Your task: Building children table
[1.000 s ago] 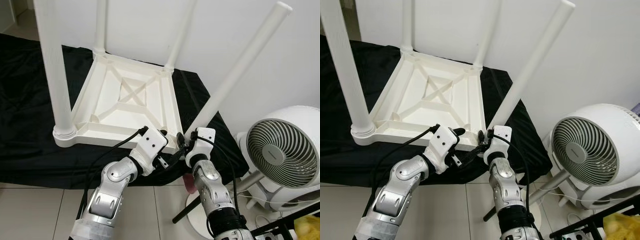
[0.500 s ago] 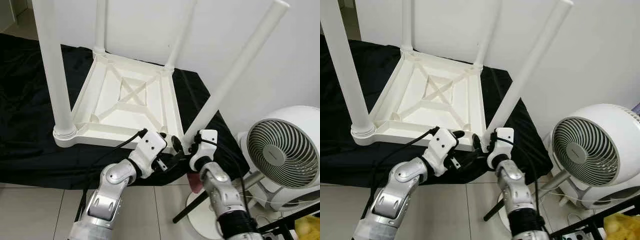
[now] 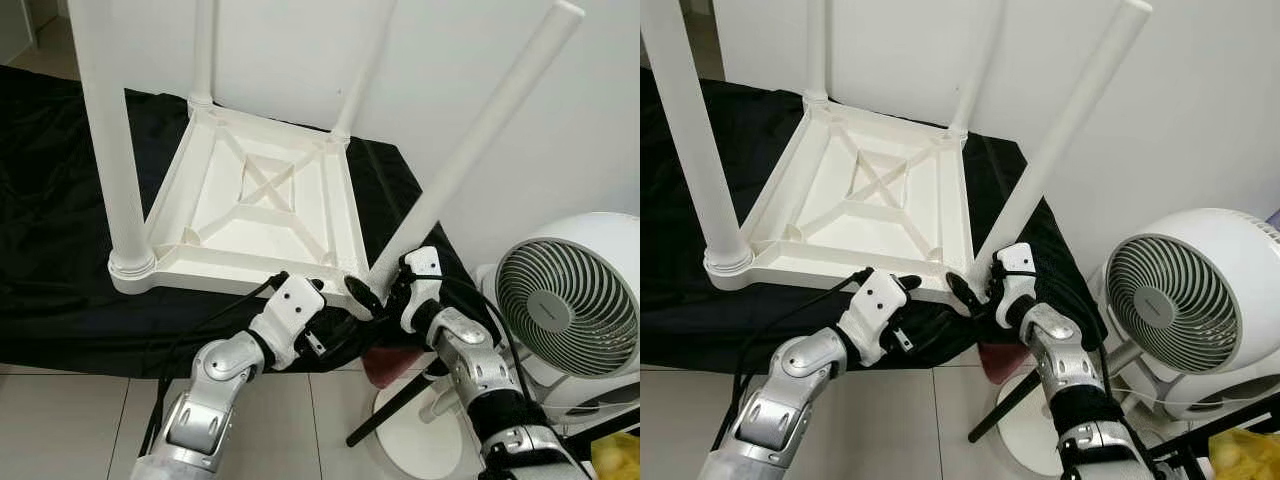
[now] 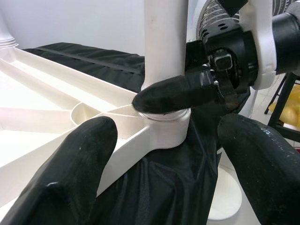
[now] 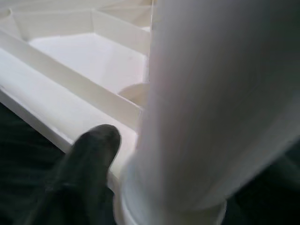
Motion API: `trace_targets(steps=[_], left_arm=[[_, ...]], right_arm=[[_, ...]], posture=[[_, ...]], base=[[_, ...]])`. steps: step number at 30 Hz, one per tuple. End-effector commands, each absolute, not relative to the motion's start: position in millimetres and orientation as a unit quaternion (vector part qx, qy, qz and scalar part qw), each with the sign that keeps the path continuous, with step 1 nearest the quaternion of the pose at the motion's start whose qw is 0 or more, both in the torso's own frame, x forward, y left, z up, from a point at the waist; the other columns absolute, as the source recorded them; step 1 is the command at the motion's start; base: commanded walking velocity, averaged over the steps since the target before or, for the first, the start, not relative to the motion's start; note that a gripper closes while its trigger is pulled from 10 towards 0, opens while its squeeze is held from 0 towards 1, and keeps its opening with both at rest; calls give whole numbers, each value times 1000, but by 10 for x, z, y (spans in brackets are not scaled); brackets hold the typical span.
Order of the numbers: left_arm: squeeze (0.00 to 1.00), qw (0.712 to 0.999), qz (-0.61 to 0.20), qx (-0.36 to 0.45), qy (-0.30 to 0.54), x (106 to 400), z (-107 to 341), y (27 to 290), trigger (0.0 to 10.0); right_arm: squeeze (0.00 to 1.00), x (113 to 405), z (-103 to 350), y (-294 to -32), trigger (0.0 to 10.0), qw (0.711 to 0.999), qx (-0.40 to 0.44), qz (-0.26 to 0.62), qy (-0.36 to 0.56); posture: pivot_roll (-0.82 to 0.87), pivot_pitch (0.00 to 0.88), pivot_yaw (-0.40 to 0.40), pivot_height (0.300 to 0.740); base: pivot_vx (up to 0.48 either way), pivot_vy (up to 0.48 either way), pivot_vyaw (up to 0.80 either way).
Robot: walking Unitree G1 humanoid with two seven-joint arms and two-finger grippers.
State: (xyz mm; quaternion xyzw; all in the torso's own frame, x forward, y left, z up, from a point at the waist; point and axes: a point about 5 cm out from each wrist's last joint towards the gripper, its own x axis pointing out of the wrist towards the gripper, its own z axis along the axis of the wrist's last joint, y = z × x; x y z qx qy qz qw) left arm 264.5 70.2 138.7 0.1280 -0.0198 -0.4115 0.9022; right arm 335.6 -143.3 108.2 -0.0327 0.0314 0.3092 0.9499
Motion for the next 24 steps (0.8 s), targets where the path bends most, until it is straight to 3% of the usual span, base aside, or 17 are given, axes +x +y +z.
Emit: trace_targets(steps=[1, 11, 12, 13, 14, 24], left_arm=[[0, 908, -394, 136, -28, 2634, 1410, 654, 10000], [0, 906, -398, 142, -28, 2631, 1397, 642, 10000], [0, 906, -398, 142, -28, 2632, 1398, 641, 10000], [0, 906, -398, 142, -28, 2632, 1398, 641, 10000], [0, 906, -398, 141, -29, 2633, 1400, 641, 10000], [0, 907, -398, 136, -29, 2631, 1406, 620, 10000]], right_arm=[[0, 3360, 1003, -1502, 0, 947, -51, 314, 49], [0, 3343, 921, -1508, 0, 940, -46, 332, 57], [0, 3348, 914, -1524, 2784, 944, -45, 323, 59], [0, 3348, 914, -1524, 2784, 944, -45, 323, 59], [0, 3356, 908, -1536, 10000, 946, -40, 316, 61], [0, 3353, 885, -1453, 10000, 970, -15, 233, 65]], posture=[[67, 0, -240, 740], [68, 0, -239, 740], [65, 0, -240, 740], [65, 0, -240, 740], [63, 0, -240, 740], [57, 0, -238, 740]], base=[[0, 0, 0], [0, 0, 0], [0, 0, 0], [0, 0, 0], [0, 0, 0], [0, 0, 0]])
